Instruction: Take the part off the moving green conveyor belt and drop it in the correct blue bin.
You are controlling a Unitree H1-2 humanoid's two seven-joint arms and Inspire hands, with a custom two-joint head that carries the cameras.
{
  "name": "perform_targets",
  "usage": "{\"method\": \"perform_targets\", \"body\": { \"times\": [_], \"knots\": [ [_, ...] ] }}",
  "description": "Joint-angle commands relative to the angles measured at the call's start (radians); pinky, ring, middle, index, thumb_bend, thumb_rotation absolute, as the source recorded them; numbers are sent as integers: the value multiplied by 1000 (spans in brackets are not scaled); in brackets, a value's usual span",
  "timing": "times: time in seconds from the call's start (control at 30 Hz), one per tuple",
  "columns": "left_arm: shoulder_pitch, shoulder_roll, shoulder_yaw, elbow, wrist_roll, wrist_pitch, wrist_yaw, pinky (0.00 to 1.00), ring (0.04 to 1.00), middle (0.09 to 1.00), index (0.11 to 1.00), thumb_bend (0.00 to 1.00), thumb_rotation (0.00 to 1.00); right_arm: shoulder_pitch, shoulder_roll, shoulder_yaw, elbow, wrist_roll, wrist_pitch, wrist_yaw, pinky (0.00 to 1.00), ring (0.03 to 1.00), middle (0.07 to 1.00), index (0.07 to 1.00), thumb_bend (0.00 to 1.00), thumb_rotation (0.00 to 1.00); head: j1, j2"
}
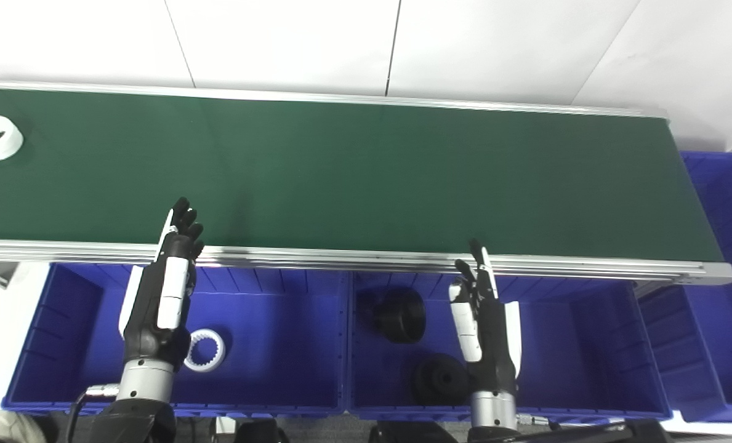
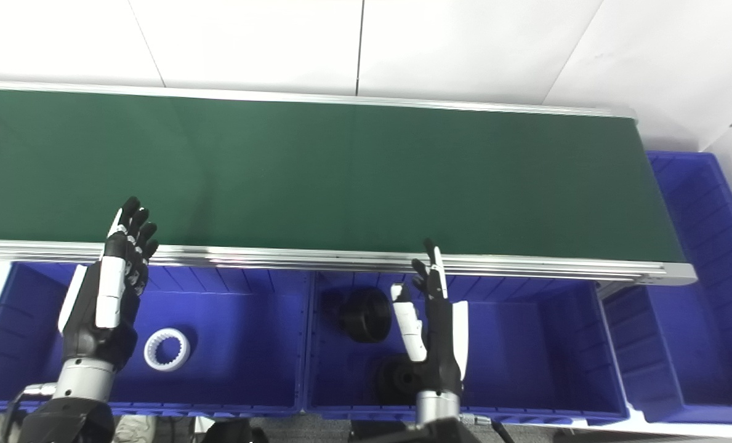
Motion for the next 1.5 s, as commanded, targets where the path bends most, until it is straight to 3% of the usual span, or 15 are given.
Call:
{"method": "perform_targets", "body": {
  "times": [0.0,0.17,0.4,0.67,0.8,0.9,1.0,1.23,1.27,1.3,1.33,1.37,1.4,1.43,1.47],
  "knots": [
    [-6,3,0,-13,-32,-19,-4,1000,999,1000,1000,631,927,21,125,48,-48,24,-11,-20,911,930,996,998,736,1000,3,-4],
    [4,-4,0,-12,-65,-15,-2,1000,1000,1000,1000,574,926,24,122,53,-51,36,2,-25,920,939,1000,1000,735,1000,22,-18],
    [51,-6,-19,-21,-66,-51,4,1000,1000,1000,1000,530,951,24,93,50,-11,65,-64,-21,904,934,996,995,707,1000,71,-70],
    [125,6,-54,-43,7,-150,18,1000,1000,1000,1000,525,1000,38,48,59,21,61,-124,-5,927,949,994,996,708,1000,89,-126],
    [150,3,-62,-53,16,-152,21,1000,1000,1000,1000,525,1000,33,34,56,52,6,-166,-18,897,938,982,988,714,1000,96,-141],
    [154,5,-66,-46,32,-158,23,1000,1000,1000,1000,516,1000,36,34,53,62,15,-175,-14,898,940,979,985,728,1000,102,-153],
    [153,9,-68,-31,34,-175,19,1000,1000,1000,1000,576,970,36,30,52,70,17,-181,-11,907,945,986,985,719,1000,113,-168],
    [147,2,-65,17,34,-213,26,1000,996,1000,1000,548,948,38,30,49,87,40,-190,-7,912,939,984,985,729,1000,131,-201],
    [147,1,-65,25,30,-218,27,1000,995,1000,1000,528,958,38,28,48,94,45,-193,-5,916,940,987,989,728,1000,142,-226],
    [147,1,-66,30,29,-219,27,1000,995,1000,1000,526,961,37,26,48,99,55,-196,-1,918,941,989,991,731,1000,142,-226],
    [147,0,-66,41,23,-224,26,1000,995,1000,1000,531,959,35,23,46,111,61,-204,1,920,941,991,992,735,1000,159,-261],
    [147,0,-66,49,20,-227,26,1000,997,1000,1000,548,950,34,21,44,120,66,-212,2,920,938,992,992,747,1000,159,-261],
    [148,-2,-66,63,19,-236,26,1000,997,1000,1000,551,948,31,18,41,134,72,-225,3,919,938,992,992,749,1000,177,-299],
    [148,-2,-67,72,25,-239,29,1000,996,1000,1000,567,944,29,17,39,144,76,-233,4,920,939,994,993,761,1000,177,-299],
    [148,-6,-68,88,27,-247,31,1000,994,1000,1000,583,945,25,14,34,161,82,-245,4,921,939,995,995,767,1000,203,-345]
  ]
}}
